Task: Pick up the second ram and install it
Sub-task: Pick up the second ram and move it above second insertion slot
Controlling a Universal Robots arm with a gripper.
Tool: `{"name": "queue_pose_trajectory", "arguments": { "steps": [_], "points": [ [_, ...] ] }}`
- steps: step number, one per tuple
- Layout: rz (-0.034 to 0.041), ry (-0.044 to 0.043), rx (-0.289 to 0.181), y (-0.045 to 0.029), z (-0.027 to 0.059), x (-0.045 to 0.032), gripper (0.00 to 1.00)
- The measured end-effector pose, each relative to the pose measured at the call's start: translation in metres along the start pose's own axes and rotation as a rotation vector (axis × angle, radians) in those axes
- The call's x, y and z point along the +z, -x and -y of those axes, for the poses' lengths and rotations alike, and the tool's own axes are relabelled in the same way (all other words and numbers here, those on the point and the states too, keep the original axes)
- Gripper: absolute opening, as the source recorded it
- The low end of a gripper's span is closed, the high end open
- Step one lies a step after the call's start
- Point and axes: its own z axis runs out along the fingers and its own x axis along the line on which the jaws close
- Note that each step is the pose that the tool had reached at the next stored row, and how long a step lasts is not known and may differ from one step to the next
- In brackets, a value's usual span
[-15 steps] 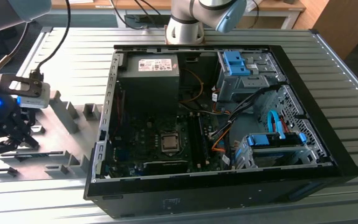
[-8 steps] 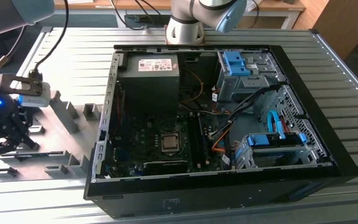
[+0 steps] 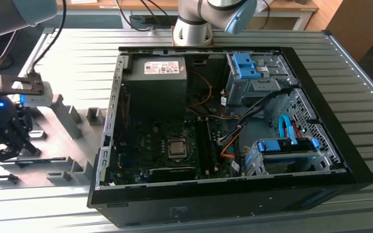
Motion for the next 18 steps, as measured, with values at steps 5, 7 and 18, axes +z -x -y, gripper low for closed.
{"name": "queue_pose_trajectory", "arguments": {
  "steps": [5, 7, 18],
  "points": [
    [-0.0018, 0.0003, -0.074, 0.0, -0.0001, 0.0003, 0.1],
    [-0.0031, 0.0003, -0.103, 0.0, -0.0001, 0.0004, 0.1],
    [-0.0036, 0.0003, -0.104, 0.0, -0.0001, 0.0004, 0.23]
  ]
}}
